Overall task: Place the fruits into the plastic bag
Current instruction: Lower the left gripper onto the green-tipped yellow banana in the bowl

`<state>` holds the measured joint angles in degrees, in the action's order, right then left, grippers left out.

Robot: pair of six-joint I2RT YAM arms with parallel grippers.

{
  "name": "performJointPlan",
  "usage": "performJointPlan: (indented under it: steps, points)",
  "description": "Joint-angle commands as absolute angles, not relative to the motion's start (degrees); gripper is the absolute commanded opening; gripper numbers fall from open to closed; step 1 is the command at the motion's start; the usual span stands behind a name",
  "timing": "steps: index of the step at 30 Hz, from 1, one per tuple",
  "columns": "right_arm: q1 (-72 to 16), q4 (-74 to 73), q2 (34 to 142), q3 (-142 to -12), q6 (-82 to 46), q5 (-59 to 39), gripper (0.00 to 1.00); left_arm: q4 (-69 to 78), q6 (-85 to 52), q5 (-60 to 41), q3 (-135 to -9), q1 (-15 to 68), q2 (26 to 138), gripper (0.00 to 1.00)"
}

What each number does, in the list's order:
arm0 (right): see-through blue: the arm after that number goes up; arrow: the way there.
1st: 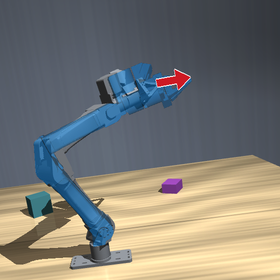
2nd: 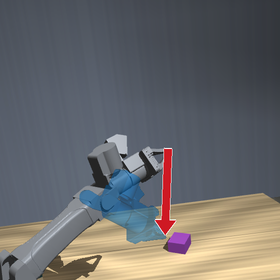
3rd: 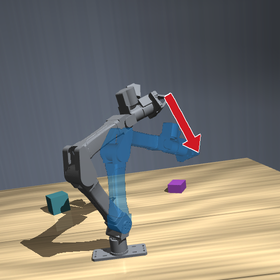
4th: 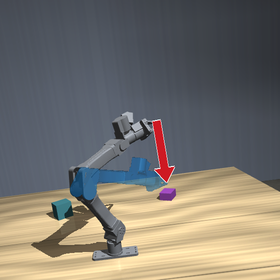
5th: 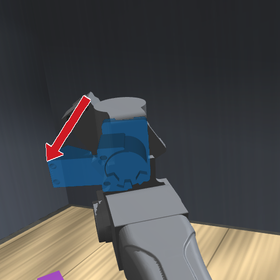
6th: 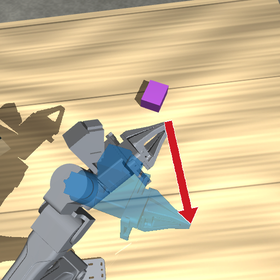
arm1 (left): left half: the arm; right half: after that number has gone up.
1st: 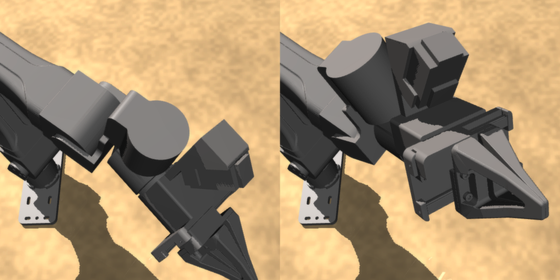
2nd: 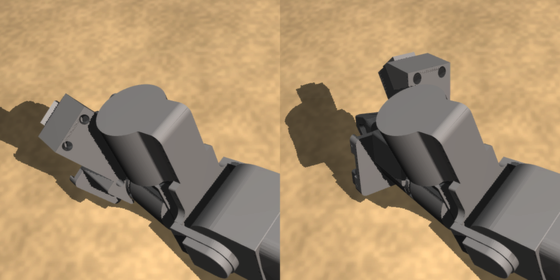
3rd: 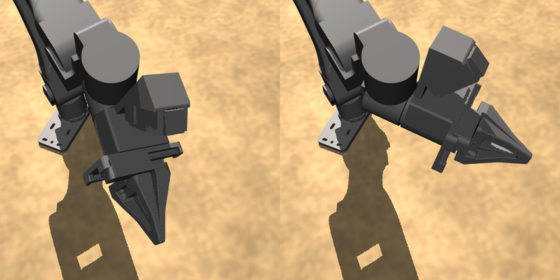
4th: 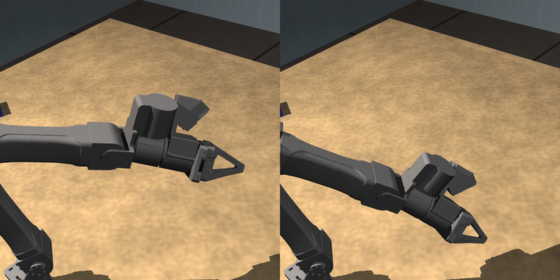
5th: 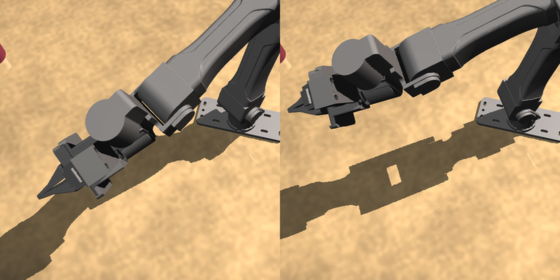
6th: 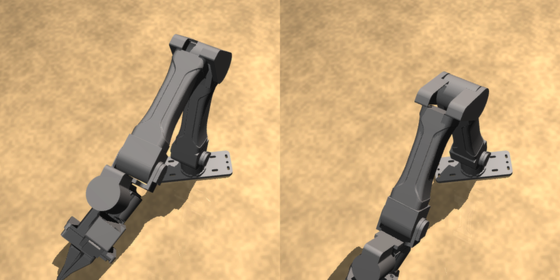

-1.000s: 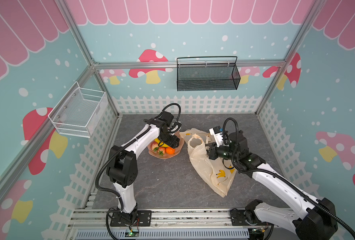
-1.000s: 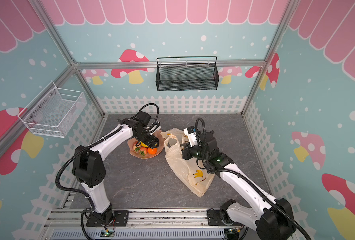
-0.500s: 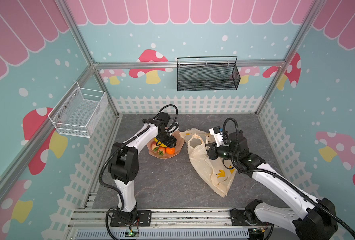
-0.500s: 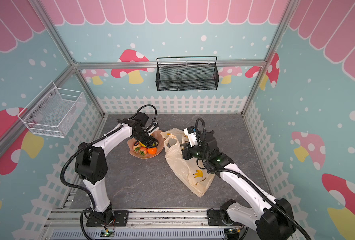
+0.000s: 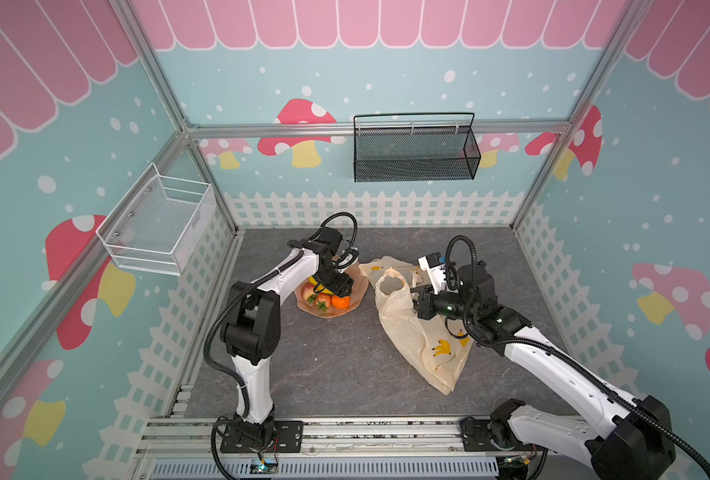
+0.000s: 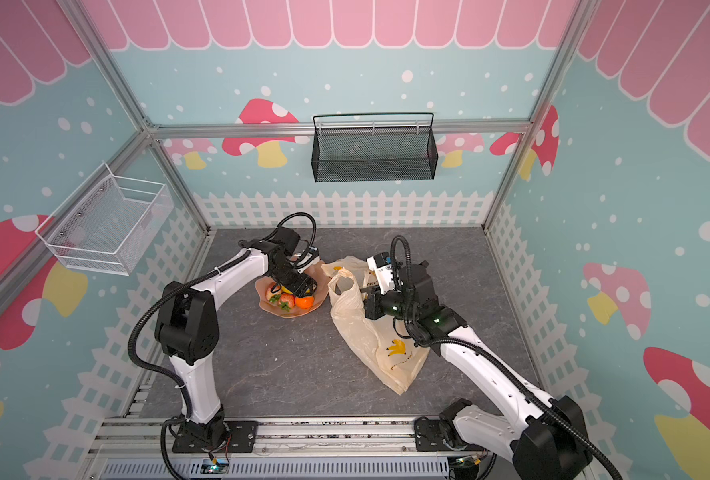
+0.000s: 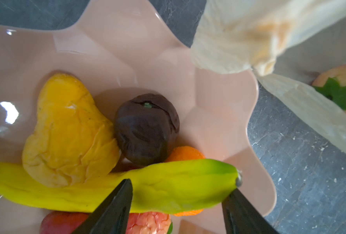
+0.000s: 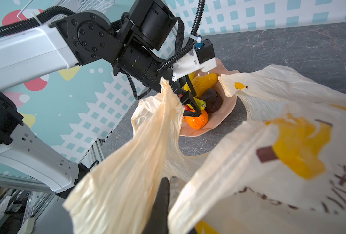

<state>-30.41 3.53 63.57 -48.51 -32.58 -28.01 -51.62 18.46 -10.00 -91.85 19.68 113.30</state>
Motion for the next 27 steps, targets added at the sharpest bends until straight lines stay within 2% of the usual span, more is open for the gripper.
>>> performJointPlan:
  steps: [1, 18, 27]
  points:
    - [-30.63, 4.22, 62.49, -49.67, -31.73, -28.12, 0.0, -50.06, 19.61, -8.45, -90.66, 20.04, 114.0, 0.68]
    - [-30.67, 4.57, 61.28, -49.68, -32.32, -26.38, 0.0, -49.18, 20.39, -6.36, -89.74, 21.37, 113.21, 0.5]
    - [-30.6, 4.4, 60.89, -49.61, -32.91, -26.28, 0.0, -49.22, 20.48, -6.59, -89.72, 21.6, 112.37, 0.35]
